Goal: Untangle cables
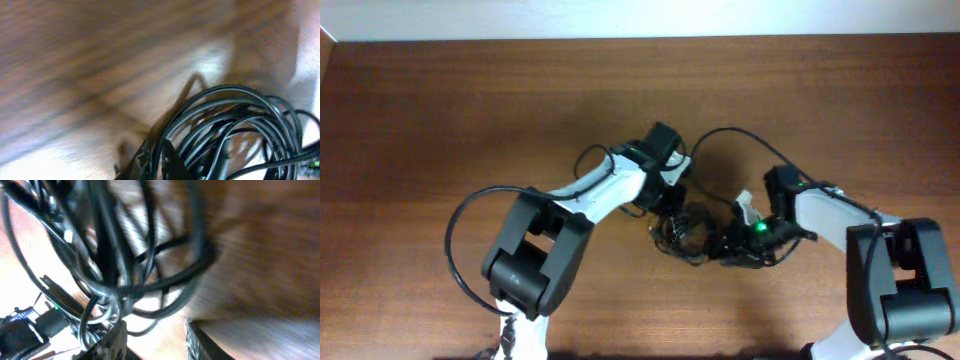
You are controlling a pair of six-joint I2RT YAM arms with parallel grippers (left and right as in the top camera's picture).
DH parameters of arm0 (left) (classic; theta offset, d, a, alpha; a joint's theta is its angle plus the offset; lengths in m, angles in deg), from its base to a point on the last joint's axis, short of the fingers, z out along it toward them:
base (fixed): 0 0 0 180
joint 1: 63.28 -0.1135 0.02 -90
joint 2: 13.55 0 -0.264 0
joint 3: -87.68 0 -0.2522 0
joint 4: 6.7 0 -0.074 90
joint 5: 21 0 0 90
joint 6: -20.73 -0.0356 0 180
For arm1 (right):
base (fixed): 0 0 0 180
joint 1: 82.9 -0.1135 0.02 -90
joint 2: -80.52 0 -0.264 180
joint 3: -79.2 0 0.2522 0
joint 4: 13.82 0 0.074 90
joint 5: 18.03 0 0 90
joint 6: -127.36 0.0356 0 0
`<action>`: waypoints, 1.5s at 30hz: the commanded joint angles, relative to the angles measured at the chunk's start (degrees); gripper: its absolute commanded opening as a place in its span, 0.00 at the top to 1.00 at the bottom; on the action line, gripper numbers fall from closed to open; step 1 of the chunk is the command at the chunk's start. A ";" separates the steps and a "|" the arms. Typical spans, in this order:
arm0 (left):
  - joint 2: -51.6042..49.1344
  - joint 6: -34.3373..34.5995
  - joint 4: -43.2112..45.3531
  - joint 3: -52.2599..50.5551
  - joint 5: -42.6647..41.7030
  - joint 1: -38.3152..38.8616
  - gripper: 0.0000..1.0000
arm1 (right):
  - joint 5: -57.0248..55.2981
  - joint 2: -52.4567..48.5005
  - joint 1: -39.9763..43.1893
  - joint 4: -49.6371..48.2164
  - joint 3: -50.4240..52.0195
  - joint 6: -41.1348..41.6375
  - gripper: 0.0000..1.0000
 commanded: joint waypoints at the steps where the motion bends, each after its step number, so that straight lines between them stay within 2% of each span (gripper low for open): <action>1: -1.09 -0.04 -1.44 0.79 2.93 -5.31 1.00 | -5.49 -0.13 -4.87 -0.98 -1.77 6.75 0.60; 3: -1.09 -2.91 -1.68 0.87 2.93 -7.34 1.00 | -9.31 -0.13 -5.81 6.12 -7.37 7.23 0.59; 5: -1.09 -4.79 -1.68 1.99 2.95 -8.83 0.98 | -14.88 -0.11 -6.49 16.37 -17.18 6.12 0.59; 6: -1.09 -4.85 -1.64 3.17 2.95 -9.73 0.89 | -18.62 -0.11 -7.08 20.68 -22.25 6.10 0.59; 7: -1.09 -4.85 -1.42 3.91 2.95 -10.29 0.85 | -19.76 -0.11 -7.74 21.99 -25.22 5.68 0.59; 10: -1.11 -4.81 -0.13 4.11 2.32 -10.49 0.84 | -19.76 -0.24 -9.97 18.12 -26.58 5.62 0.59; 11: -1.11 -4.81 -0.35 4.11 0.72 -10.40 0.81 | -20.15 -0.37 -10.47 17.09 -26.12 6.78 0.59; 13: -1.11 -4.83 -0.55 4.11 -5.33 -10.40 0.67 | -20.33 -1.16 -11.96 13.51 -24.37 9.51 0.67; 14: -1.11 -4.85 -0.44 4.11 -6.67 -10.40 0.63 | -20.33 -1.55 -12.46 12.59 -23.87 9.86 0.72; 18: -1.11 -4.85 -0.33 4.11 -10.23 -9.68 0.57 | -20.39 -3.93 -16.26 10.71 -23.12 11.41 0.74; 22: -1.22 -4.81 -1.90 3.89 -9.92 -8.50 0.56 | -29.77 -4.76 -19.80 9.18 -22.64 23.54 0.74; 24: -2.34 -4.76 -1.86 3.82 -9.97 -8.09 0.56 | -31.85 -4.76 -21.40 7.78 -22.03 23.58 0.73; 26: -3.34 -4.50 -1.22 3.82 -9.97 -7.87 0.57 | -33.79 -4.76 -21.84 6.54 -21.86 23.56 0.64; 28: -3.98 -3.91 -0.83 3.82 -9.97 -7.87 0.66 | -33.64 -4.76 -21.84 5.14 -21.86 23.54 0.62; 30: -4.00 -3.91 -0.79 3.85 -9.99 -7.87 0.73 | -33.57 -4.74 -21.77 4.87 -21.86 23.54 0.88; 31: -4.00 -3.91 -0.79 3.85 -9.97 -7.93 0.75 | -32.54 -4.72 -21.75 5.16 -21.88 23.52 0.96; 34: -4.00 -3.91 -0.79 3.85 -9.97 -8.02 0.77 | -22.69 -3.74 -18.03 8.17 -22.84 17.99 0.96; 36: -4.00 -3.93 -0.79 3.85 -9.97 -8.02 0.79 | -9.64 -2.73 -13.66 8.15 -22.88 11.82 0.96; 38: -4.00 -3.93 -0.72 3.85 -9.94 -8.02 0.88 | -5.46 -2.75 -10.29 9.60 -22.86 10.56 0.96; 39: -4.00 -3.93 -0.72 3.85 -9.97 -8.02 0.90 | -5.49 -2.75 -9.77 10.10 -22.84 10.56 0.95; 40: -4.00 -3.96 -0.72 3.87 -9.97 -8.02 0.91 | -5.46 -2.75 -9.90 10.08 -22.84 10.56 0.87; 41: -4.00 -3.96 -0.74 3.89 -9.97 -8.02 0.91 | -5.46 -2.75 -10.14 10.10 -22.84 10.56 0.75; 43: -4.00 -3.98 -0.72 3.96 -9.92 -8.46 0.90 | -5.99 -2.78 -10.36 11.37 -22.82 10.54 0.36; 45: -4.00 -3.98 -0.81 3.96 -9.92 -9.73 0.91 | -8.28 -2.80 -10.36 13.75 -22.82 10.56 0.33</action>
